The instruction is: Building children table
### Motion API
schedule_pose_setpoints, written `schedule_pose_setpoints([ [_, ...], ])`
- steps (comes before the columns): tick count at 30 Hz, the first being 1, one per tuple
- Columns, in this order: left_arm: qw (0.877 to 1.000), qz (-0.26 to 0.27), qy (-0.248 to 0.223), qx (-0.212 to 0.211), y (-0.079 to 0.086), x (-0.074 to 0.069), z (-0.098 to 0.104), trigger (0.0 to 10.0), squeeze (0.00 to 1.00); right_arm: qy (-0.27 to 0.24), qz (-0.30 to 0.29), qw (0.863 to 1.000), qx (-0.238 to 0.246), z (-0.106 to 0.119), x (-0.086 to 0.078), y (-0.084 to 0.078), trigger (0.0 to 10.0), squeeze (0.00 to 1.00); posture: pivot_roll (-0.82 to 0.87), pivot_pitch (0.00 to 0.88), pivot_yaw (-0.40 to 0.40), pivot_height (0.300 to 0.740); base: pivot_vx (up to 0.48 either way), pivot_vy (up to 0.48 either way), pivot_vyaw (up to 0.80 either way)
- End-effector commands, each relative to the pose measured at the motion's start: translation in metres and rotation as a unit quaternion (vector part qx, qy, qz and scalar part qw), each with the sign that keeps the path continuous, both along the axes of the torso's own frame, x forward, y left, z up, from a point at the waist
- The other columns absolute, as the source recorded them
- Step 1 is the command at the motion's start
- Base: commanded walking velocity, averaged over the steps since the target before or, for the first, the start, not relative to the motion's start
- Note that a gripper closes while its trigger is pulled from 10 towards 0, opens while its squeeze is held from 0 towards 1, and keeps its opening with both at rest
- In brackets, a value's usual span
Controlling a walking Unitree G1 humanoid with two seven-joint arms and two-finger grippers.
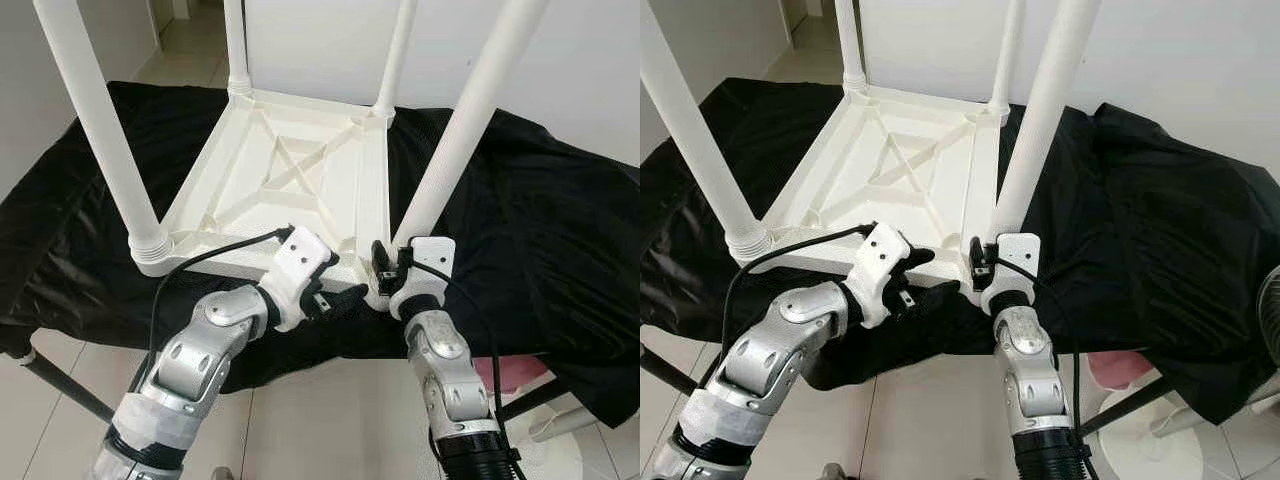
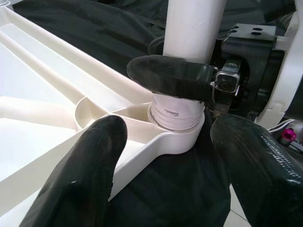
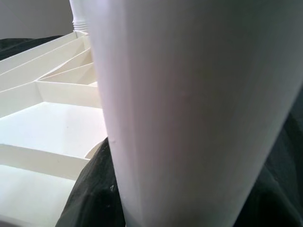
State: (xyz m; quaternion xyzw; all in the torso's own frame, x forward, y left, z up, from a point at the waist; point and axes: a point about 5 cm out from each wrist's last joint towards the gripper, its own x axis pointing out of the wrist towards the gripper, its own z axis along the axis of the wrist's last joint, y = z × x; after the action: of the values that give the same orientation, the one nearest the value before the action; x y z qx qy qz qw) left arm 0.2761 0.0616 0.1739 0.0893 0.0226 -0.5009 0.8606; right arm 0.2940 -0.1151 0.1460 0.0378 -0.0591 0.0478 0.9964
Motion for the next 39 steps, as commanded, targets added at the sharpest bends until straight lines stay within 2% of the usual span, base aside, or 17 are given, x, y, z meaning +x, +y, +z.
schedule_pose_setpoints([
  [1, 1.0, -0.004, -0.002, 0.004, 0.0, -0.001, 0.0, 10.0, 0.0, 0.013, 0.006, 1.0, 0.006, -0.007, -0.004, 0.0, 10.0, 0.05, 0.01, 0.063, -0.063, 0.74, 0.0, 0.0, 0.0],
  [2, 1.0, -0.002, -0.003, 0.005, 0.0, -0.001, 0.0, 10.0, 0.0, 0.009, 0.012, 1.0, 0.009, -0.006, -0.004, 0.001, 10.0, 1.0, 0.01, 0.063, -0.063, 0.74, 0.0, 0.0, 0.0],
  [12, 1.0, -0.004, 0.0, 0.006, 0.0, -0.005, -0.002, 10.0, 0.0, 0.003, 0.031, 1.0, 0.001, -0.005, -0.007, -0.004, 10.0, 1.0, 0.01, 0.055, -0.069, 0.74, 0.0, 0.0, 0.0],
  [14, 1.0, -0.005, 0.001, 0.007, 0.001, -0.006, -0.003, 10.0, 0.0, -0.004, 0.043, 0.999, -0.006, -0.004, -0.008, -0.008, 10.0, 1.0, 0.02, 0.053, -0.07, 0.74, 0.0, 0.0, 0.0],
  [16, 1.0, -0.004, 0.003, 0.012, 0.003, -0.007, -0.005, 10.0, 0.0, -0.019, 0.09, 0.996, -0.002, -0.002, -0.01, -0.021, 10.0, 1.0, 0.02, 0.05, -0.069, 0.74, 0.0, 0.0, 0.0],
  [17, 1.0, -0.004, 0.003, 0.012, 0.003, -0.007, -0.005, 10.0, 0.0, -0.019, 0.09, 0.996, -0.002, -0.002, -0.01, -0.021, 10.0, 1.0, 0.02, 0.05, -0.069, 0.74, 0.0, 0.0, 0.0],
  [18, 1.0, -0.004, 0.003, 0.013, 0.004, -0.008, -0.005, 10.0, 0.0, -0.023, 0.118, 0.993, -0.008, -0.002, -0.011, -0.024, 10.0, 0.69, 0.03, 0.047, -0.07, 0.74, 0.0, 0.0, 0.0],
  [19, 1.0, -0.003, 0.002, 0.015, 0.005, -0.008, -0.005, 10.0, 0.0, -0.02, 0.143, 0.989, -0.006, -0.002, -0.01, -0.027, 10.0, 0.0, 0.02, 0.042, -0.07, 0.74, 0.0, 0.0, 0.0],
  [24, 1.0, 0.003, -0.001, 0.022, 0.009, -0.005, -0.006, 10.0, 0.0, -0.019, 0.196, 0.979, -0.045, -0.004, -0.003, -0.032, 10.0, 0.0, 0.03, 0.037, -0.075, 0.74, 0.0, 0.0, 0.0],
  [27, 1.0, 0.003, -0.002, 0.023, 0.01, -0.005, -0.006, 10.0, 0.0, -0.02, 0.208, 0.977, -0.043, -0.003, -0.001, -0.032, 10.0, 0.0, 0.03, 0.035, -0.078, 0.74, 0.0, 0.0, 0.0],
  [31, 1.0, 0.002, -0.002, 0.023, 0.009, -0.005, -0.007, 10.0, 0.0, -0.021, 0.264, 0.963, -0.052, 0.0, 0.006, -0.027, 10.0, 0.0, 0.03, 0.03, -0.082, 0.74, 0.0, 0.0, 0.0],
  [36, 1.0, 0.002, -0.006, 0.021, 0.006, -0.005, -0.005, 10.0, 0.0, -0.018, 0.282, 0.957, -0.071, -0.001, 0.019, -0.024, 10.0, 0.0, 0.03, 0.023, -0.089, 0.74, 0.0, 0.0, 0.0],
  [38, 1.0, 0.002, -0.006, 0.021, 0.006, -0.005, -0.005, 10.0, 0.0, -0.018, 0.282, 0.957, -0.071, -0.001, 0.019, -0.024, 10.0, 0.0, 0.03, 0.023, -0.089, 0.74, 0.0, 0.0, 0.0],
  [39, 1.0, 0.002, -0.007, 0.02, 0.005, -0.005, -0.005, 10.0, 0.0, -0.017, 0.284, 0.956, -0.072, -0.002, 0.02, -0.025, 2.5, 0.0, 0.04, 0.021, -0.095, 0.74, 0.0, 0.0, 0.0],
])
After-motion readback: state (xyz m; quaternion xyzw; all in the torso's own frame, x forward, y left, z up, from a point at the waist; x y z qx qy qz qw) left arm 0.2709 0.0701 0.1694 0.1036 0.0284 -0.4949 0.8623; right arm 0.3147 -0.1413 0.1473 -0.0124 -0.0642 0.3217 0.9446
